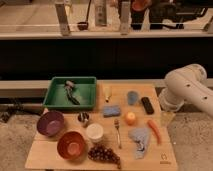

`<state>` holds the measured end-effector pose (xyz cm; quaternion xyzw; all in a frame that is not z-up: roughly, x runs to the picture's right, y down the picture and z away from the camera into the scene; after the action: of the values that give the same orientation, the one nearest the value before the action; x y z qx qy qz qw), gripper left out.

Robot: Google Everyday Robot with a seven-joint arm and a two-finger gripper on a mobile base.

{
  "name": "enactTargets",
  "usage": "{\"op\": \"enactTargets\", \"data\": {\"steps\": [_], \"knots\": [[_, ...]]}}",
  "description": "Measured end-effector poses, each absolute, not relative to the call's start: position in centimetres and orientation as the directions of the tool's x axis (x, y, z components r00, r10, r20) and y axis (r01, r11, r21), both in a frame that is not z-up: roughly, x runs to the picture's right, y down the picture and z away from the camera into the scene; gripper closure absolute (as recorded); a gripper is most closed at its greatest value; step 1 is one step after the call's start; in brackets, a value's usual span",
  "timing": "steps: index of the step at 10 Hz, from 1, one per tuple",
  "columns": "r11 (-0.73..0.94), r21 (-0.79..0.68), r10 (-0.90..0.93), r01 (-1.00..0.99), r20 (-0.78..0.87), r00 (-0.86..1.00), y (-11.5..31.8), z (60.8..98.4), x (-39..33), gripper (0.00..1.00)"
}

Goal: Place banana in metal cup

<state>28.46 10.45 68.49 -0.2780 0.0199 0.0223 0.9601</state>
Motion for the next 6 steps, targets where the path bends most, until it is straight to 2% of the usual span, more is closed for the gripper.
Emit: {"op": "enactTargets", "data": {"steps": [4,6], "knots": [[0.845,-0.532,0.031,-0.053,-0.05,0.998,10.4,68.5,28.4,0.2],[0.851,-0.526,0.0,-0.011,-0.019,1.0,9.0,69.8,26.1,0.2]]}}
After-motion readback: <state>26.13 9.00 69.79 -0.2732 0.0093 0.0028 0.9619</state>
